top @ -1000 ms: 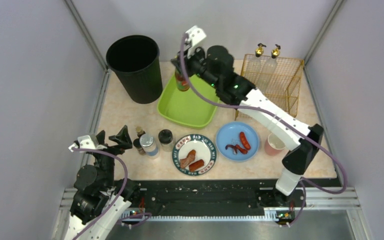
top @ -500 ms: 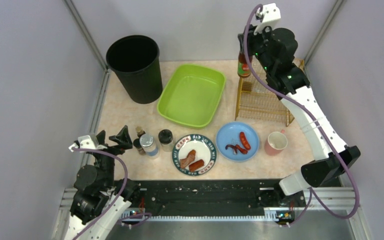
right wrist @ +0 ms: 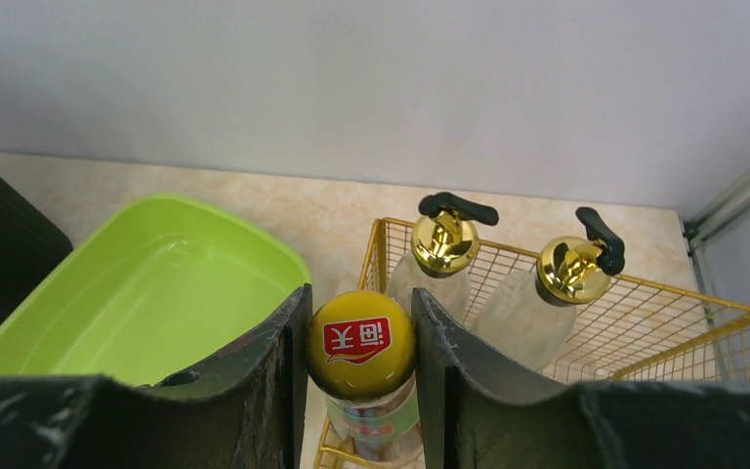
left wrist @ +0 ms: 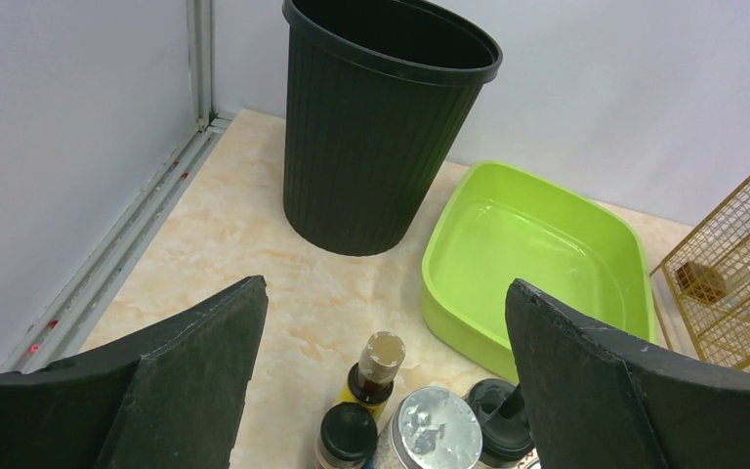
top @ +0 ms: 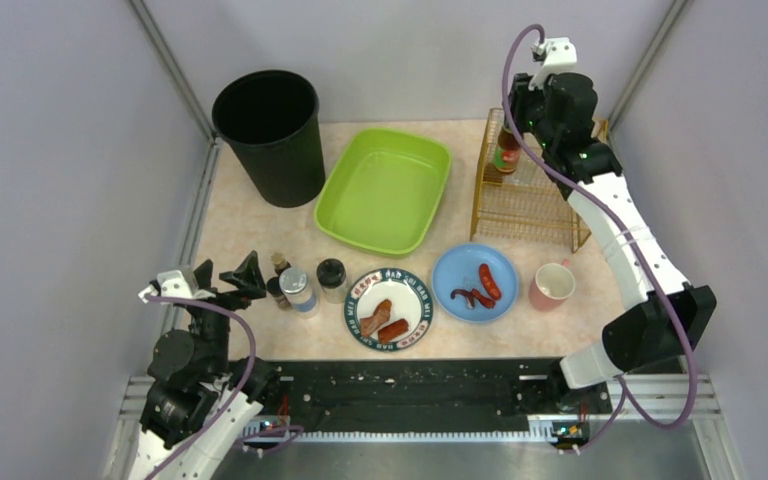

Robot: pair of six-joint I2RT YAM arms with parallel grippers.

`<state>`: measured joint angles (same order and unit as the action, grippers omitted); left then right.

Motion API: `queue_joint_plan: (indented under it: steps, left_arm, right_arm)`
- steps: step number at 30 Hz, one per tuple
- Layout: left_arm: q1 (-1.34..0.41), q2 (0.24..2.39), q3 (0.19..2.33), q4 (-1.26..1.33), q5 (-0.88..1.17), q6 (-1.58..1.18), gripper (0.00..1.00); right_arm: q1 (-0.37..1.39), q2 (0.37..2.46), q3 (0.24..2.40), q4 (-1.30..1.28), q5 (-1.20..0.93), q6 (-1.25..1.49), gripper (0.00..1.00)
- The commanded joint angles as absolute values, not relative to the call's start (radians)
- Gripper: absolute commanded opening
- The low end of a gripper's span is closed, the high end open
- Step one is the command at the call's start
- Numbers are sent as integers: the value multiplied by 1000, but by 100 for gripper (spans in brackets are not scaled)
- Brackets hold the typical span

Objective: Clear the kitchen counter

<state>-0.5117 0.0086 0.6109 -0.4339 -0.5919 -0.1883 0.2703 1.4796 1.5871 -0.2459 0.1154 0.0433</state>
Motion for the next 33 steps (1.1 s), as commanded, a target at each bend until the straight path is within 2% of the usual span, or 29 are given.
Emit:
queue_joint_plan:
  steps: [1, 33]
  left_arm:
    - [-514, -43, 604, -400, -577, -190, 96]
    - [-514, -46, 604, -401, -578, -189, 96]
  right_arm:
    - [252, 1406, 1578, -37, 117, 70, 0]
    - [240, 1410, 1294, 187, 158, 145, 0]
